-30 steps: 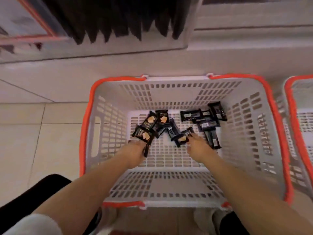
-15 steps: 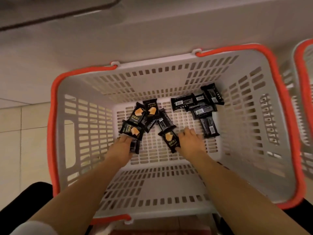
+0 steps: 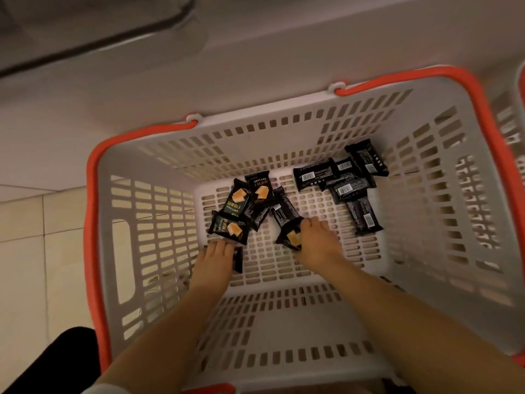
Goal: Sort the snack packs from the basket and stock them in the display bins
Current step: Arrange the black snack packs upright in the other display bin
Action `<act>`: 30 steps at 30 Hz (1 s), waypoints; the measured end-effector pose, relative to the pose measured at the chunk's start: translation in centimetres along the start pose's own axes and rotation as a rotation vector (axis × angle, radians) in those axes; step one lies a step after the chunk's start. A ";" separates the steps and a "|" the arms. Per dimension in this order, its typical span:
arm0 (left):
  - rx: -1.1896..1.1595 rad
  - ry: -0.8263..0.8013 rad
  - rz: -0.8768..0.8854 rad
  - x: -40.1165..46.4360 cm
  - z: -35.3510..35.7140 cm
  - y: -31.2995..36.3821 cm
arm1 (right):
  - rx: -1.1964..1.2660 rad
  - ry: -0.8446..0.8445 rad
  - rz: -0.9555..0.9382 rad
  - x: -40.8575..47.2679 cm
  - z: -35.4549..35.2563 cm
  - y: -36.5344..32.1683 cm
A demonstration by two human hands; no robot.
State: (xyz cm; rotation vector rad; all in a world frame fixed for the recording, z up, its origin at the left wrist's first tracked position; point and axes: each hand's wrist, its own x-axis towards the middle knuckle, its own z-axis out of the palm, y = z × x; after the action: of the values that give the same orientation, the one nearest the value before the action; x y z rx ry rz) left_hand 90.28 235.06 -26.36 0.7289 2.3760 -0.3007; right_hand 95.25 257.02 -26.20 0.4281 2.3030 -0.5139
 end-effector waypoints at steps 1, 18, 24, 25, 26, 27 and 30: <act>-0.069 -0.001 0.027 0.1 -0.2 -0.1 | 0.104 -0.034 -0.034 -0.3 -0.6 0.4; -2.269 -0.433 -0.432 -2.4 -8.4 7.0 | 0.722 -0.313 -0.194 -10.0 -11.5 2.6; -2.211 -0.472 -0.352 -2.5 -9.7 8.3 | 0.473 -0.109 -0.345 -9.8 -10.8 1.9; -2.275 -0.458 -0.358 -2.4 -9.9 8.6 | 0.670 -0.088 -0.254 -9.7 -10.4 1.8; -2.328 -0.426 -0.362 -2.3 -10.0 9.0 | 0.873 -0.067 -0.147 -9.6 -10.0 1.6; -2.359 -0.381 -0.359 -2.1 -10.1 9.4 | 1.046 -0.054 -0.031 -9.4 -9.4 1.4; -2.278 -0.262 -0.300 -1.9 -10.2 10.6 | 1.365 -0.107 0.248 -8.7 -7.7 0.8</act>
State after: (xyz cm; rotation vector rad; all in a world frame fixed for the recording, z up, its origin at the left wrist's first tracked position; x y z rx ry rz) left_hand 92.42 246.82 -17.56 -0.7157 1.1500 1.7283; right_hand 97.09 260.07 -15.13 1.2268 1.4347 -1.8665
